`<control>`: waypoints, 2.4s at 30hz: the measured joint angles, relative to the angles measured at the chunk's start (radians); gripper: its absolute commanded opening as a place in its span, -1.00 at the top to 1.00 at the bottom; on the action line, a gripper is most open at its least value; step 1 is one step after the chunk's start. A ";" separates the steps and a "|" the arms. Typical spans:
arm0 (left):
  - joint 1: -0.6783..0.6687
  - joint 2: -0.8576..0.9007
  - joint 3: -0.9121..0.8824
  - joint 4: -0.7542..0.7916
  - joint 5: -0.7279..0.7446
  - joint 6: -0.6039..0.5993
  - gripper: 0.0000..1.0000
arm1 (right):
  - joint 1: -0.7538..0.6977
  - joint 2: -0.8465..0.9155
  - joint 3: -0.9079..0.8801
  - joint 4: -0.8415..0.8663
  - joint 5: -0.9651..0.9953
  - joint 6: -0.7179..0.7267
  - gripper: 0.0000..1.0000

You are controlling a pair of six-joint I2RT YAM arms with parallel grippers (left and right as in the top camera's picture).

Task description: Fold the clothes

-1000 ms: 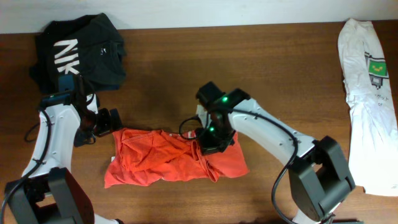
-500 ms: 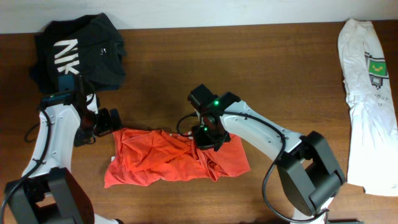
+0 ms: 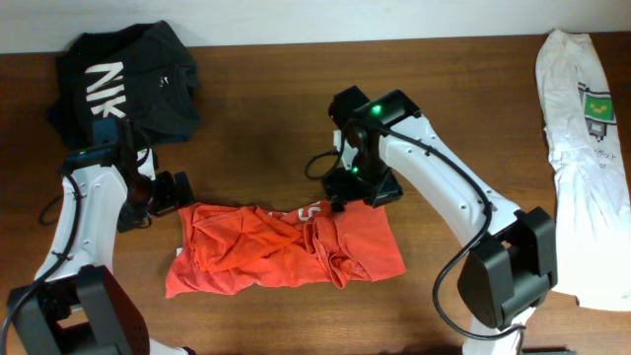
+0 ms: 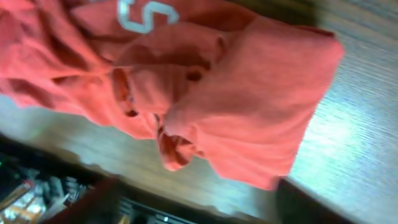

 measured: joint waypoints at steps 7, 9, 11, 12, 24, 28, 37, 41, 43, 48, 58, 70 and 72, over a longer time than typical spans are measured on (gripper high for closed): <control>0.000 0.000 0.000 -0.004 0.000 0.000 -0.98 | 0.000 0.003 -0.392 0.372 -0.010 0.004 0.78; 0.000 0.000 0.000 -0.004 0.003 0.000 -0.99 | 0.000 0.005 -0.474 0.495 -0.079 0.007 0.79; 0.000 0.000 0.000 -0.003 0.003 0.000 -0.98 | -0.003 -0.001 -0.509 0.581 -0.124 0.032 0.78; 0.000 0.000 0.000 -0.004 0.003 0.000 -0.98 | -0.003 -0.001 -0.510 0.605 -0.142 0.040 0.78; 0.000 0.000 -0.001 -0.004 0.004 0.000 -0.98 | -0.079 0.001 -0.084 0.123 -0.095 0.016 0.49; 0.000 0.000 -0.001 -0.003 0.004 0.000 -0.98 | 0.000 0.002 -0.281 0.388 -0.183 0.015 0.42; 0.000 0.000 -0.001 -0.003 0.003 0.000 -0.98 | 0.091 0.009 -0.372 0.455 -0.190 0.116 -0.60; 0.000 0.000 -0.001 -0.004 0.007 0.000 -0.99 | -0.075 0.011 -0.038 0.141 -0.117 0.051 -0.97; 0.000 0.000 -0.001 0.002 0.008 0.007 -0.98 | -0.197 0.004 0.074 0.074 0.016 0.039 -0.97; 0.127 0.000 -0.001 0.009 0.086 0.050 -0.98 | -0.506 0.005 0.090 0.024 0.153 0.032 -0.98; 0.256 0.000 -0.162 -0.045 0.290 0.216 -0.98 | -0.663 0.005 0.090 0.004 0.093 0.021 -0.97; 0.201 0.002 -0.362 0.146 0.352 0.223 -0.69 | -0.634 0.005 0.090 -0.001 0.087 0.013 -0.97; 0.133 0.002 -0.366 0.166 0.361 0.225 -0.17 | -0.634 0.005 0.090 -0.001 0.087 0.014 -0.97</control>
